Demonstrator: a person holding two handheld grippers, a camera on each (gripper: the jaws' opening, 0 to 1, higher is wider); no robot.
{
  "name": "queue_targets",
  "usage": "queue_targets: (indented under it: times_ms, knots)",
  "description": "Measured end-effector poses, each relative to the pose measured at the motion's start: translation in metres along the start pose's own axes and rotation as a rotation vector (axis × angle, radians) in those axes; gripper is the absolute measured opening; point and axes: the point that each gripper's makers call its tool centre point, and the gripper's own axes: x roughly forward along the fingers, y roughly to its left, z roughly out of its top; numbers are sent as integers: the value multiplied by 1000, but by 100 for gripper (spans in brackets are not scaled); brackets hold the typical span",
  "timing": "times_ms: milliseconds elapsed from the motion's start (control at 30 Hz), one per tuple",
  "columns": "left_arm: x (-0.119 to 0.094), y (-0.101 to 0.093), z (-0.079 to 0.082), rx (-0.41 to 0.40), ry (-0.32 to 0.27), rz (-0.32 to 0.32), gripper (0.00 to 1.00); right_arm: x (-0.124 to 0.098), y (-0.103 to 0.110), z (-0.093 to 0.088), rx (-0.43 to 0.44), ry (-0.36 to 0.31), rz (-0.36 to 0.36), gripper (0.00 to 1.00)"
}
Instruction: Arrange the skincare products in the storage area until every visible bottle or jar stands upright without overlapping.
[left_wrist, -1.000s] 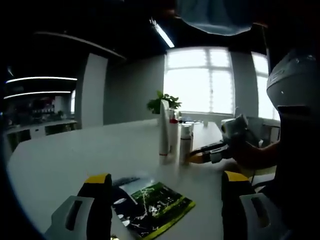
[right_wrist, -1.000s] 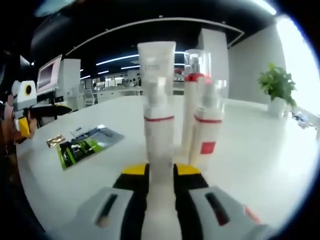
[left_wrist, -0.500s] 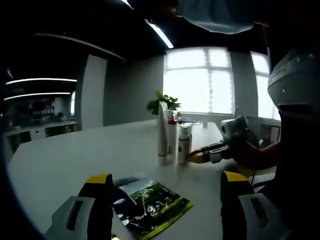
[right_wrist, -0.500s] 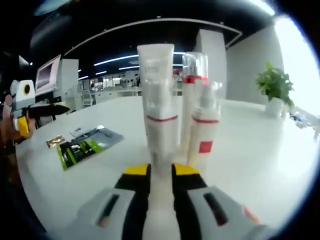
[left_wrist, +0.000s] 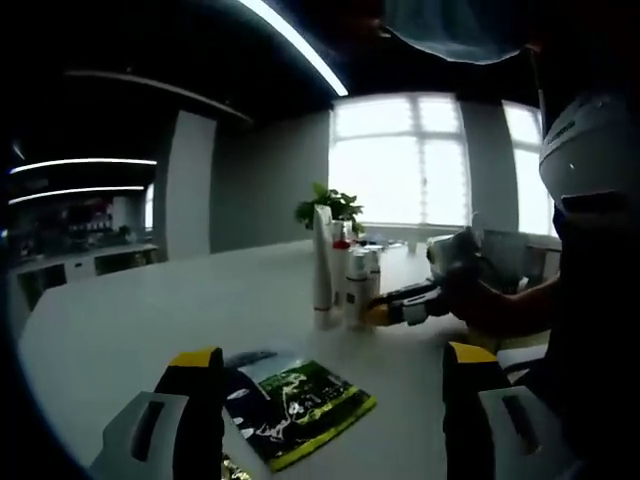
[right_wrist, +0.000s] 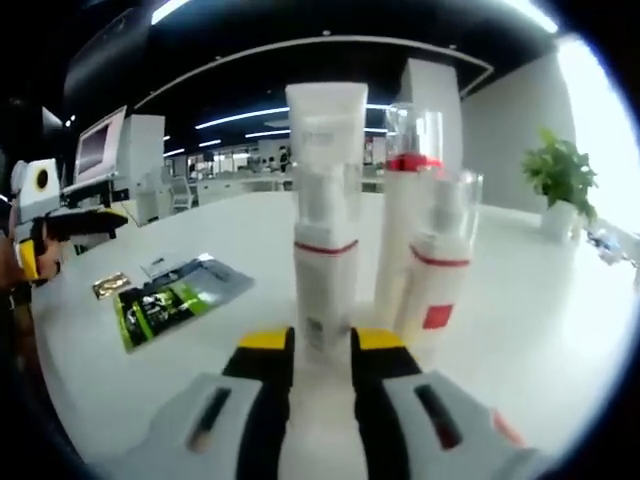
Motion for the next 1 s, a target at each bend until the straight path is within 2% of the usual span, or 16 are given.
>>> queue_targets:
  times_ms: [133,333,600,633,700,1000]
  knots:
    - [-3,-2,4,6,-8,6,92,3,0,6,-8,-14,-7,26]
    - [-5,-5,8,14,-15,18,93,7,1,7,-16,-12,5,22]
    - [-7,-11,10,29,-11,28,92,8,14,6,-44,-12,121,22]
    - [-7,-12,11,30,-12,28,92,7,12,5,-87,-4,114,22]
    - [-6,-13,11,34,-11,28,92,4,13,4,-100,4,110,23]
    - [-5,-22,15,53,-9,19,92,-7,2,0,-62,4,77,23]
